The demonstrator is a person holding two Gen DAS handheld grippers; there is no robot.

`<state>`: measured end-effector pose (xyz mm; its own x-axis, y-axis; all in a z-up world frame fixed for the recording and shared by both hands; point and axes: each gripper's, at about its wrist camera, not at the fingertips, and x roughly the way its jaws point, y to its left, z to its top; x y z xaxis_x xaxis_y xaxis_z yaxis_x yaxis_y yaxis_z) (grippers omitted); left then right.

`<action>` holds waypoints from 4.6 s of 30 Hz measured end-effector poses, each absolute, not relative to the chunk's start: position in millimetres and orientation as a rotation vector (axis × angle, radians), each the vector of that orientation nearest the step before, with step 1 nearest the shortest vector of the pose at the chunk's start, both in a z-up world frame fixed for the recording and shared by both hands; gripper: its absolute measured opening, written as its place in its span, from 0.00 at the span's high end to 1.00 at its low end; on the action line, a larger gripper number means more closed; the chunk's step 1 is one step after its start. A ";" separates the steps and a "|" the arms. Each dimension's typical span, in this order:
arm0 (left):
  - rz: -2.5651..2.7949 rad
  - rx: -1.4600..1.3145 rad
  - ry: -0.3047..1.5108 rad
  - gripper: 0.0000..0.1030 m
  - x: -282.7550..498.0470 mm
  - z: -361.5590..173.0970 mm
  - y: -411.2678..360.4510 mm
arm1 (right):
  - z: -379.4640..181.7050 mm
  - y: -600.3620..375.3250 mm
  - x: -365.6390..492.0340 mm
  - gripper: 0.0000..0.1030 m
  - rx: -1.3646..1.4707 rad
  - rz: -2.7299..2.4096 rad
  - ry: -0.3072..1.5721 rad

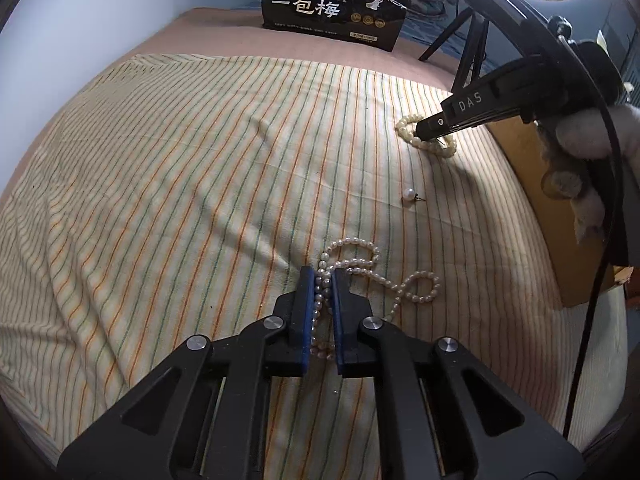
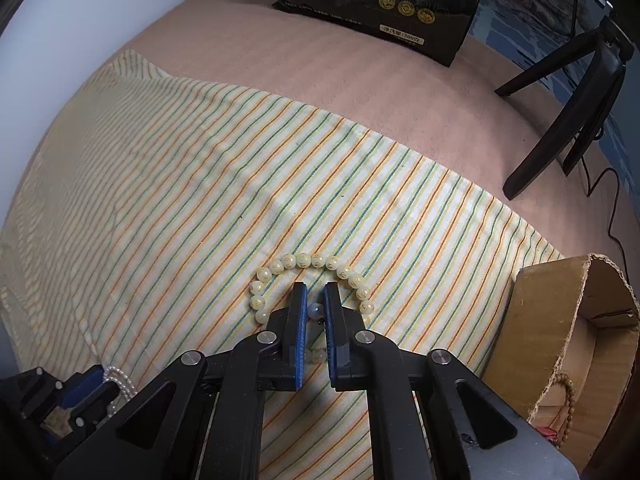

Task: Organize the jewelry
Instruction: 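Grasp the pearl necklace with the left tool while the right tool grasps a pearl stud earring, then carry the pearl necklace and pearl earring into the cardboard box with both tools, then open both tools to release necklace and earring into the box, then move the left tool over the second pearl earring while the right tool moves over the cream bracelet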

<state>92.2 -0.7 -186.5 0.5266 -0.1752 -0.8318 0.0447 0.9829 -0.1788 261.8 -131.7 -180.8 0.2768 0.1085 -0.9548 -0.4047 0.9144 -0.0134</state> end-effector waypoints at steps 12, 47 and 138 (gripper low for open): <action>-0.176 -0.282 0.980 0.95 81.7 -157.0 16.5 | -139.7 -148.6 232.9 0.93 -0.195 0.395 1.165; -0.494 -0.235 0.808 0.95 64.2 -23.2 -70.9 | -41.3 -303.1 120.1 0.93 -0.006 0.293 0.922; -0.390 -0.015 0.897 0.53 81.8 -88.1 -59.1 | -53.6 -295.0 145.7 0.31 0.066 0.272 0.908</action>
<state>81.8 -59.1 -88.1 0.5584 -0.3372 -0.7580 0.3247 0.9296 -0.1743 145.7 -295.0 -53.6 0.5837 0.2603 -0.7691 -0.2047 0.9638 0.1708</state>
